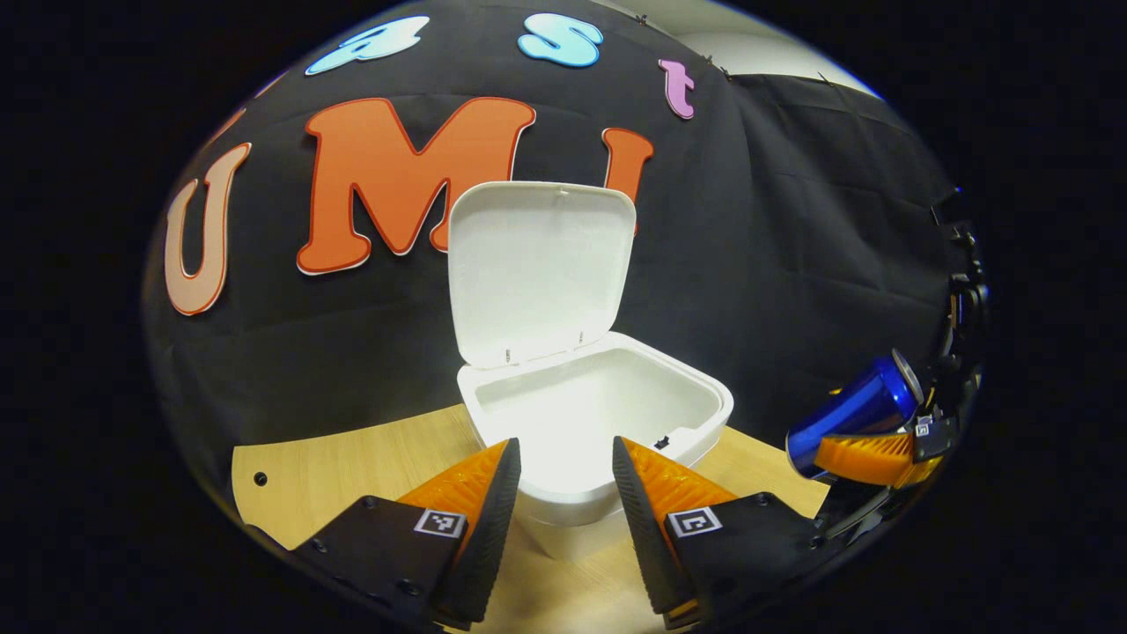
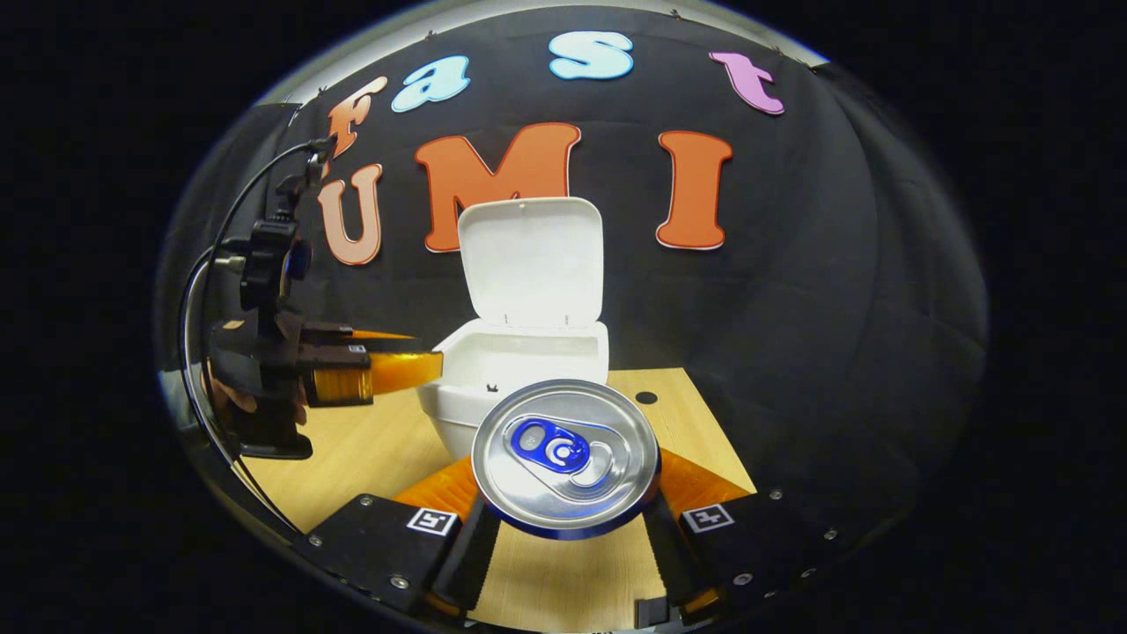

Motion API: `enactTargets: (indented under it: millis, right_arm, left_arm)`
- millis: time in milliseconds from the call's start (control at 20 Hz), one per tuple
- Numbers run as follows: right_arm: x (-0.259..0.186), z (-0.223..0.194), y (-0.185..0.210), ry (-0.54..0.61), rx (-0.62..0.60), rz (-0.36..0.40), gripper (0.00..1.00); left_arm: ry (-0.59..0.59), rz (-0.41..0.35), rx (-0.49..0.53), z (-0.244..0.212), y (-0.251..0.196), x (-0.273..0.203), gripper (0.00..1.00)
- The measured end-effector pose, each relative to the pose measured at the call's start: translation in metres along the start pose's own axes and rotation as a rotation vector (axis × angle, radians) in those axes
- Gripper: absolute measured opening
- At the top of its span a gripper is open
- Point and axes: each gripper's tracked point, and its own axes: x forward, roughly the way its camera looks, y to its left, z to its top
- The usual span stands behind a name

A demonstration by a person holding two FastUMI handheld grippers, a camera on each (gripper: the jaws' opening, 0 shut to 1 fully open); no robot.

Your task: Press the lid of the desktop garbage bin to open it, pick up the crumpled paper on the desktop and throw it into the bin, then pick up the pop can on the desktop and drop it into the bin, and finally close the garbage bin lid.

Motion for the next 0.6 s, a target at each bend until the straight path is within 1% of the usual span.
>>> enactTargets:
  millis: [100, 150, 250, 300, 350, 400, 450, 500, 550, 600]
  right_arm:
    - [0.002, 0.017, 0.005, -0.035, -0.025, 0.013, 0.78]
    - [0.002, 0.029, 0.008, -0.059, -0.048, 0.019, 0.78]
    - [0.006, 0.041, 0.013, -0.075, -0.067, 0.030, 0.78]
    - [0.008, 0.046, 0.016, -0.081, -0.071, 0.039, 0.78]
    - [0.010, 0.049, 0.019, -0.083, -0.074, 0.050, 0.78]
    - [0.011, 0.053, 0.022, -0.089, -0.074, 0.060, 0.78]
    - [0.015, 0.056, 0.023, -0.091, -0.077, 0.064, 0.78]
    - [0.018, 0.060, 0.025, -0.097, -0.082, 0.068, 0.78]
    - [0.017, 0.061, 0.024, -0.106, -0.088, 0.067, 0.73]
    - [0.018, 0.063, 0.024, -0.110, -0.090, 0.070, 0.78]
  left_arm:
    - [-0.009, 0.008, 0.025, -0.003, 0.003, -0.008, 0.80]
    - [-0.014, 0.015, 0.049, -0.006, 0.005, -0.016, 0.84]
    - [-0.023, 0.024, 0.072, -0.007, 0.007, -0.025, 0.85]
    - [-0.027, 0.031, 0.081, -0.008, 0.008, -0.030, 0.88]
    - [-0.026, 0.033, 0.089, -0.011, 0.009, -0.036, 0.95]
    - [-0.029, 0.036, 0.101, -0.013, 0.010, -0.041, 0.95]
    - [-0.026, 0.044, 0.114, -0.017, 0.013, -0.047, 0.92]
    - [-0.022, 0.058, 0.129, -0.020, 0.018, -0.051, 0.92]
    - [-0.017, 0.074, 0.138, -0.024, 0.024, -0.057, 0.96]
    - [-0.015, 0.085, 0.141, -0.025, 0.028, -0.062, 0.96]
